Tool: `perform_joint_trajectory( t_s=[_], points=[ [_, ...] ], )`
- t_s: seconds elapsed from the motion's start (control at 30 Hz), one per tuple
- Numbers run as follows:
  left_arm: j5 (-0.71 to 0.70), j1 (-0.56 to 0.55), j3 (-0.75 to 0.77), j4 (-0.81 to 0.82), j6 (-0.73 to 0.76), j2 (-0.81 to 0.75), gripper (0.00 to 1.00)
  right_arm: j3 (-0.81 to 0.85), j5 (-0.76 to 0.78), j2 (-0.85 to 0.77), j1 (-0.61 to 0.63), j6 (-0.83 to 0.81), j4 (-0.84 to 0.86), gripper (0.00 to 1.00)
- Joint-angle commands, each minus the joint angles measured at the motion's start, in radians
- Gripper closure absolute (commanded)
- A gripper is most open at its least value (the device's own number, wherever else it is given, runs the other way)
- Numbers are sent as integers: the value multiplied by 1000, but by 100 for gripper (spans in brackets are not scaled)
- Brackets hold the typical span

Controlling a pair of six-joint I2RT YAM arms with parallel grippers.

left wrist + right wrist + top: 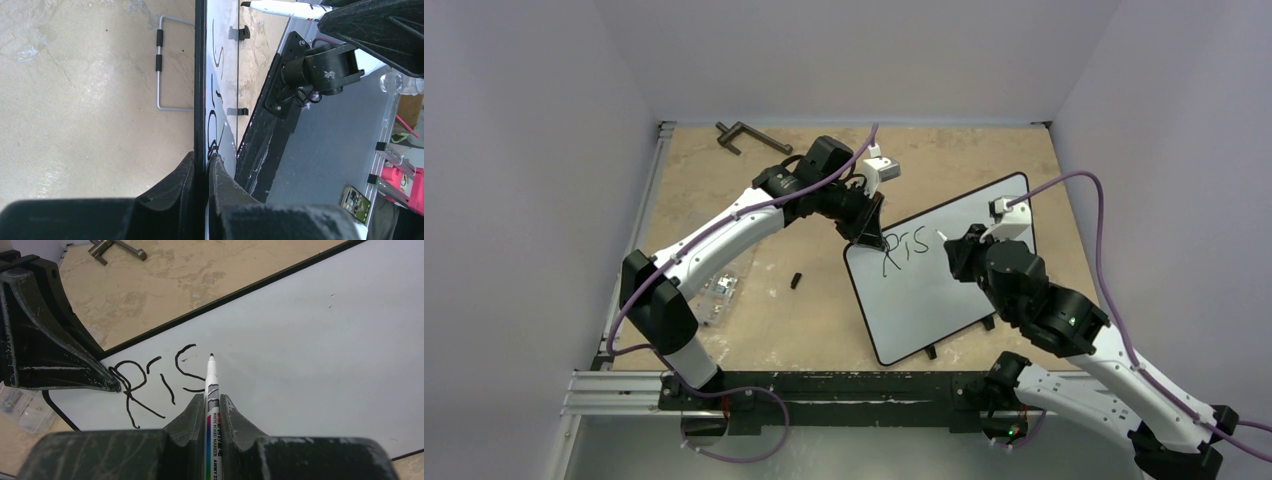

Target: Write a sentence on the whiteboard

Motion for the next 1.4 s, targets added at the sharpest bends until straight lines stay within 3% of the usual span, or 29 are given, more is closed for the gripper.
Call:
perform_joint_trajectory(
  t_s=[0.0, 0.37, 0.53, 0.67, 0.83, 1.13, 1.37],
  points=[
    [-101, 6, -1, 61, 57, -39, 100, -6, 42, -2, -3, -12, 34, 100],
    [-98, 6, 1, 60, 55, -28, 100, 70, -3, 65, -91, -82, 79, 100],
    [-99, 5, 0, 60, 57, -32, 100, 120, -162, 93, -263, -111, 82, 100],
    [-101, 6, -2, 60, 57, -35, 100, 175, -236, 92, -342, -134, 56, 100],
    [-101, 6, -4, 60, 58, -42, 100, 215, -434, 59, -432, -107, 29, 100],
    [-98, 6, -4, 64, 54, -42, 100, 61, -597, -52, -438, -121, 34, 100],
    [-98, 6, -3, 61, 54, -40, 100, 10, -644, -28, -437, -134, 64, 100]
  ],
)
